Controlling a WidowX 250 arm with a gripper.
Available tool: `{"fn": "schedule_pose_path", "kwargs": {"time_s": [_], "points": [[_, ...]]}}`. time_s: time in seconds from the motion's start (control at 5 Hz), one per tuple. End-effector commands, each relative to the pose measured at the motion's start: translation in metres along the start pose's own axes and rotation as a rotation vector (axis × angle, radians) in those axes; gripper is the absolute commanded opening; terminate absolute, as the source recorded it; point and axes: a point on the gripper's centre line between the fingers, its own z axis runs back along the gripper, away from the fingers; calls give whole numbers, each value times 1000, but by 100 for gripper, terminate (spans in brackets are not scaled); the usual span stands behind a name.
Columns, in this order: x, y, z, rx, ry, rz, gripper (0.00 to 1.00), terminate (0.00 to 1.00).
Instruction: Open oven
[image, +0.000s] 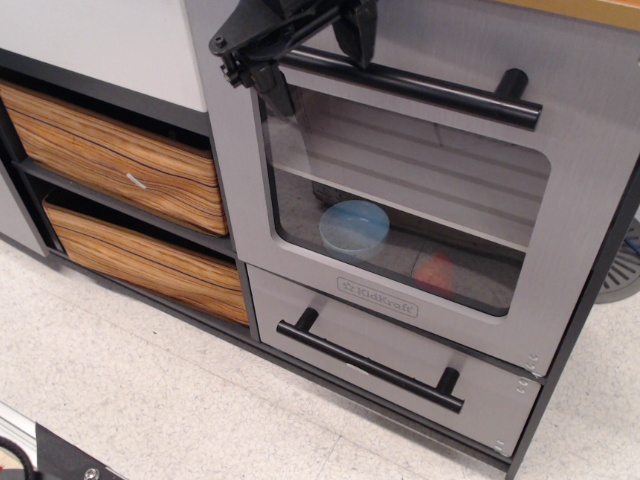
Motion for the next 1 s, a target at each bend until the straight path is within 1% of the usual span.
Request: {"fn": "schedule_pose_path", "kwargs": {"time_s": [0.0,0.4,0.6,0.8], "points": [[14,-4,10,-54,2,160,100,0],[7,10,-21,36,-17,146,100,0],[6,19,-24,63,-6,129,100,0],[-2,34,-11,66,43,25,100,0]]}}
